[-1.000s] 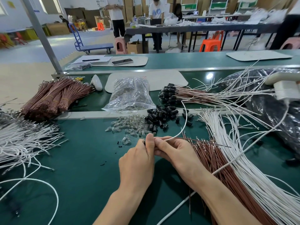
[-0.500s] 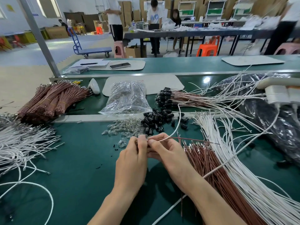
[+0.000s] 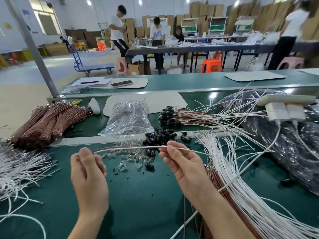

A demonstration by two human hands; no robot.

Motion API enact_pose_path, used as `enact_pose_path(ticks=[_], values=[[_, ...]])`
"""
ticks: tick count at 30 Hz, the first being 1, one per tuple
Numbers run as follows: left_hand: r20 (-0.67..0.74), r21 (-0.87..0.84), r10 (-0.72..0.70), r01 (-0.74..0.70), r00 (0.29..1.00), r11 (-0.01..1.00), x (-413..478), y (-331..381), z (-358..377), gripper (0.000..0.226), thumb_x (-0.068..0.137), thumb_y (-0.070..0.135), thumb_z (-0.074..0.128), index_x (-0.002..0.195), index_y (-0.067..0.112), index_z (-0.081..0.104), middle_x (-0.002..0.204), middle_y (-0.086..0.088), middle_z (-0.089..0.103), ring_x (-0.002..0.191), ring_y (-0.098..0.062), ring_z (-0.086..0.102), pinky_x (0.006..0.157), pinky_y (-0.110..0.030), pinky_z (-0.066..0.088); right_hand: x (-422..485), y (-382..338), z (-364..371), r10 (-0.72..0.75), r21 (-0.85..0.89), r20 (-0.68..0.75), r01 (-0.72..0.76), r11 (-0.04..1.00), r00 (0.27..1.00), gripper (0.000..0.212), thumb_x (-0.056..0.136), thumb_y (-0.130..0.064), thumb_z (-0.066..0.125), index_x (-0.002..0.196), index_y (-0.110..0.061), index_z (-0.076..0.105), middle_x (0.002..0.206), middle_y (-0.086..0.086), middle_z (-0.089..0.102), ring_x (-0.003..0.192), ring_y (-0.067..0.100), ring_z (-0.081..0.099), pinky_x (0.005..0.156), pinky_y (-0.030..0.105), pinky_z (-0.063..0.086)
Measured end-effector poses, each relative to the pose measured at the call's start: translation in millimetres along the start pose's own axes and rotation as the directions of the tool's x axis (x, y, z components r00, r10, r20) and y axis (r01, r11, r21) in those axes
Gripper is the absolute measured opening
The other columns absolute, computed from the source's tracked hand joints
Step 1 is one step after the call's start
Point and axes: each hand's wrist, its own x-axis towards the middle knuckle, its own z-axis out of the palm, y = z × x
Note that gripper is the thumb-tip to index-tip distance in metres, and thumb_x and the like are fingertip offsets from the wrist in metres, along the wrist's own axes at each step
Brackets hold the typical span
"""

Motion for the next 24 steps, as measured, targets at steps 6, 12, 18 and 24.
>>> enact_pose_path(ticks=[6, 12, 18, 24], values=[[0.385, 0.148, 0.012, -0.074, 0.923, 0.986, 7.8, -4.9, 28.7, 0.010, 0.091, 0.043, 0.061, 0.095, 0.035, 0.066, 0.080, 0.015, 0.069, 0.067, 0.000, 0.060, 0.063, -0.011, 0.049, 17.2, -65.7, -21.2, -0.190, -0.064, -0.040, 0.188, 0.980, 0.981, 0.019, 0.082, -0.007, 0.066, 0.097, -0.007, 0.077, 0.098, 0.017, 0.076, 0.086, 0.022, 0.075, 0.069, 0.021, 0.060], [0.571, 0.175, 0.089, -0.227, 0.816, 0.958, 54.3, 15.6, 136.8, 0.010, 0.095, 0.026, 0.067, 0.105, 0.023, 0.065, 0.086, 0.016, 0.069, 0.082, 0.012, 0.062, 0.077, -0.005, 0.047, 72.7, -160.3, -27.6, -0.400, -0.257, -0.039, 0.377, 0.890, 0.916, 0.022, 0.093, -0.006, 0.059, 0.115, -0.003, 0.063, 0.100, 0.011, 0.073, 0.092, 0.019, 0.072, 0.080, 0.023, 0.060], [0.632, 0.424, 0.000, -0.346, 0.775, 0.837, 97.8, -5.9, 240.5, 0.034, 0.100, 0.029, 0.062, 0.126, 0.009, 0.061, 0.112, -0.003, 0.066, 0.105, -0.016, 0.062, 0.097, -0.032, 0.048, 108.1, -191.5, -59.6, -0.145, -0.448, -0.219, 0.033, 0.893, 0.965, 0.047, 0.099, -0.011, 0.059, 0.139, 0.007, 0.044, 0.131, 0.030, 0.054, 0.100, 0.024, 0.071, 0.066, 0.017, 0.058], [0.730, 0.525, -0.087, -0.475, 0.678, 0.706, 64.6, -39.2, 225.3, 0.051, 0.102, 0.038, 0.054, 0.146, 0.016, 0.041, 0.140, -0.011, 0.041, 0.133, -0.028, 0.040, 0.109, -0.039, 0.034, 76.9, -153.6, -99.7, -0.053, -0.536, -0.209, -0.069, 0.841, 0.977, 0.021, 0.103, -0.013, 0.053, 0.116, -0.001, 0.064, 0.104, 0.016, 0.076, 0.093, 0.025, 0.076, 0.070, 0.024, 0.061]])
